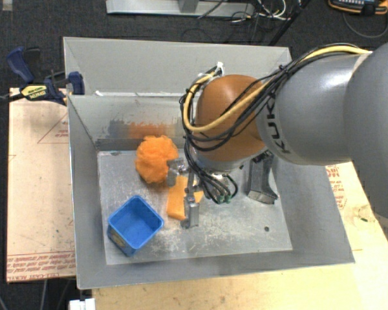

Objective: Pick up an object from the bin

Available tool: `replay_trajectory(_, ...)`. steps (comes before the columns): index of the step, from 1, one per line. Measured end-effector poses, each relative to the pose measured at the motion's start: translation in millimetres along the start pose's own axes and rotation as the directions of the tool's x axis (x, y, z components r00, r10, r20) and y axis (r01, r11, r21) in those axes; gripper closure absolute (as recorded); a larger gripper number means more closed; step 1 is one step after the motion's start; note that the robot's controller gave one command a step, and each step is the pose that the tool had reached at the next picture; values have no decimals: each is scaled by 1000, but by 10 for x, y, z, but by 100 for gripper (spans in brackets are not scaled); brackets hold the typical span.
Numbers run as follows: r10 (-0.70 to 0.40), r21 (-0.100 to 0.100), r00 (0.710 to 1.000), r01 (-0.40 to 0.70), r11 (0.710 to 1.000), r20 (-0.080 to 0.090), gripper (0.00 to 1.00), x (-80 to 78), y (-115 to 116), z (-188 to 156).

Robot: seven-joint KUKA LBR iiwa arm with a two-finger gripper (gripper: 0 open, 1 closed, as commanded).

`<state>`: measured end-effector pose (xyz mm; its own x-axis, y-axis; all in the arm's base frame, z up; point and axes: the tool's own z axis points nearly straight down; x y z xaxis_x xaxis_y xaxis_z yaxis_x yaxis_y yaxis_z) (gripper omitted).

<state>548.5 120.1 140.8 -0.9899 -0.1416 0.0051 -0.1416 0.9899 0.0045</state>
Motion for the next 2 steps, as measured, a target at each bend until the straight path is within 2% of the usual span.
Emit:
replay_trajectory(1,-182,-1,983,182,983,-6,0,-260,-147,359)
replay_trajectory(2,-341,-2,940,341,940,1,100,40,-89,683)
